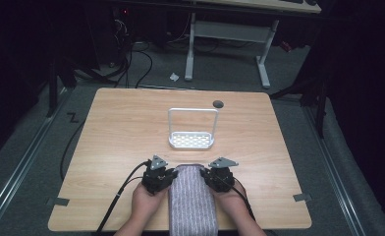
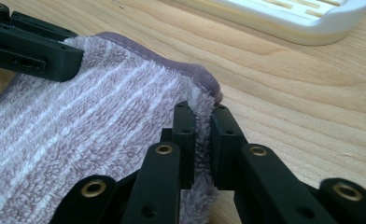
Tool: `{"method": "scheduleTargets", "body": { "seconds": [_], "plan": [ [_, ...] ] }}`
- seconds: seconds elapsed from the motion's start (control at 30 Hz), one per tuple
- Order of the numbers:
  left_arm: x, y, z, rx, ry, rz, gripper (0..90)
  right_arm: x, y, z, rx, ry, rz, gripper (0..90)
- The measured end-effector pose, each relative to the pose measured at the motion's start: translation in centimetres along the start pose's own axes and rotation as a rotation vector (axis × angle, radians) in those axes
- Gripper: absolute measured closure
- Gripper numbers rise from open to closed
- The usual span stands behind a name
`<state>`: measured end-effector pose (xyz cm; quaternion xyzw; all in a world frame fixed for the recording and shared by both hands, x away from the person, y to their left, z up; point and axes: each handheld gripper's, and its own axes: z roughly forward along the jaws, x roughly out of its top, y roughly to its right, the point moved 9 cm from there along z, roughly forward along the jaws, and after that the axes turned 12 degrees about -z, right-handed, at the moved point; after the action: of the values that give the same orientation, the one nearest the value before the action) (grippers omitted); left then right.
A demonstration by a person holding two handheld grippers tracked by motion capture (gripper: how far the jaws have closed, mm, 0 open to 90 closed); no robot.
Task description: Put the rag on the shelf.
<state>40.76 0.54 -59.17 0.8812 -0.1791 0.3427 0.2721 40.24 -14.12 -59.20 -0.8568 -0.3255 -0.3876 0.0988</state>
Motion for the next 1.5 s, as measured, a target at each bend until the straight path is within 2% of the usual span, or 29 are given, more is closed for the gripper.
{"method": "scheduleTargets", "body": {
  "seconds": [0.07,0.13,0.2,0.3,0.37,0.43,0.5,0.53,0.63,0.77,0.83,1.0,1.33,1.5],
  "plan": [
    [0.0,0.1,0.0,0.004,-0.002,0.011,79.0,0.0,0.0,-0.1,0.013,-0.003,0.012,84.1],
    [-0.2,0.0,-0.2,0.001,-0.001,0.003,79.4,0.1,-0.2,-0.3,0.009,0.014,-0.005,84.6],
    [-0.2,0.1,-0.5,0.011,0.020,0.027,80.0,0.6,-0.3,-0.8,-0.013,0.046,-0.030,84.8],
    [0.0,0.4,-1.1,-0.009,0.078,0.042,80.1,1.0,-0.7,-1.4,-0.034,0.082,-0.043,84.8],
    [0.2,0.5,-1.9,-0.051,0.128,0.029,80.1,1.2,-1.0,-1.7,-0.048,0.097,-0.050,84.7],
    [0.5,0.4,-2.6,-0.067,0.176,0.015,80.1,1.5,-1.3,-2.3,-0.054,0.132,-0.046,84.6],
    [1.0,0.3,-3.2,-0.095,0.221,-0.036,80.1,1.9,-1.5,-2.8,-0.069,0.162,-0.065,84.6],
    [1.1,0.4,-3.3,-0.100,0.228,-0.035,80.2,2.1,-1.6,-3.1,-0.077,0.180,-0.068,84.6],
    [1.4,1.3,-4.0,-0.074,0.260,0.025,80.2,2.6,-1.9,-3.7,-0.115,0.218,-0.090,84.6],
    [2.1,2.2,-5.0,-0.080,0.298,0.048,80.2,3.1,-2.0,-4.4,-0.149,0.262,-0.112,84.6],
    [2.5,2.7,-5.6,-0.074,0.321,0.069,80.2,3.4,-2.1,-4.7,-0.140,0.278,-0.104,84.6],
    [3.6,3.4,-6.5,-0.065,0.349,0.105,80.2,4.4,-1.9,-5.6,-0.162,0.328,-0.107,84.6],
    [5.8,5.1,-8.8,-0.074,0.444,0.108,80.2,7.2,-1.1,-8.9,-0.220,0.447,-0.124,84.6],
    [7.3,6.3,-10.4,-0.078,0.500,0.130,80.2,8.5,-1.1,-10.6,-0.236,0.507,-0.134,84.6]
  ]
}}
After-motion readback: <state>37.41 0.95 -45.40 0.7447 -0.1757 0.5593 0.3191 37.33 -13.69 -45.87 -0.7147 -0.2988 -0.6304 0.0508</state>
